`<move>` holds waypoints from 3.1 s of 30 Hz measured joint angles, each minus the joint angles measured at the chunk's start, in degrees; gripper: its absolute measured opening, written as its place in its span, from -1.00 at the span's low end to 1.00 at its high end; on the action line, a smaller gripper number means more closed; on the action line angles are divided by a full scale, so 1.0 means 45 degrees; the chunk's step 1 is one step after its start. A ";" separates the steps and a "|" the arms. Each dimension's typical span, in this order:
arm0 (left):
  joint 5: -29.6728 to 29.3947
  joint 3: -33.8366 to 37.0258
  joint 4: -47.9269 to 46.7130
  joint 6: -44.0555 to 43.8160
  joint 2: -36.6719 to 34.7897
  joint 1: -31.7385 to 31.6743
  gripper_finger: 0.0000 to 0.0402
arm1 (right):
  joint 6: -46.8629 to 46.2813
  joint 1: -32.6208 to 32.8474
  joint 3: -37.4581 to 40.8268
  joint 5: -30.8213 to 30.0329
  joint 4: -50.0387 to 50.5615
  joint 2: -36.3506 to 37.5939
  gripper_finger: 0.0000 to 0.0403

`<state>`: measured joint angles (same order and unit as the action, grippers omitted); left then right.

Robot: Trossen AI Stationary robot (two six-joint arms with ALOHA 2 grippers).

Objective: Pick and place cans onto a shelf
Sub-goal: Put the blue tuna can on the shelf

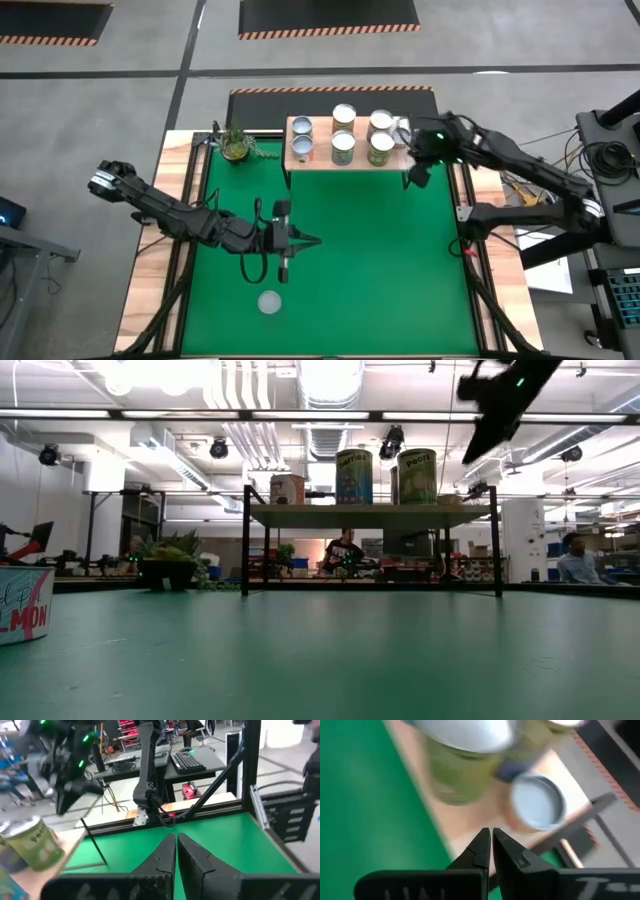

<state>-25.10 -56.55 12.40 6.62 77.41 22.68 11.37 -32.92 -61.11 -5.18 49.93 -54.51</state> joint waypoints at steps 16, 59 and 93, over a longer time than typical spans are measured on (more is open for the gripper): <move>0.2329 -0.0036 -0.3495 -0.9594 0.1030 0.0753 -1.00 | -0.2298 0.5676 0.4067 0.0927 -0.5428 0.5409 -0.96; -0.1967 -0.5768 -0.8565 -0.3978 0.8556 0.2477 -1.00 | -0.2967 0.8557 0.5304 0.0921 -0.7171 0.0290 -0.96; -0.1263 0.2752 0.2434 -0.1274 0.3447 0.0786 -1.00 | -0.5425 1.1734 0.6574 -0.0527 -1.4093 -0.5469 -0.09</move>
<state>-30.79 -44.16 23.36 0.89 92.92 26.22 -13.04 19.88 -31.53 -7.55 -13.48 -79.12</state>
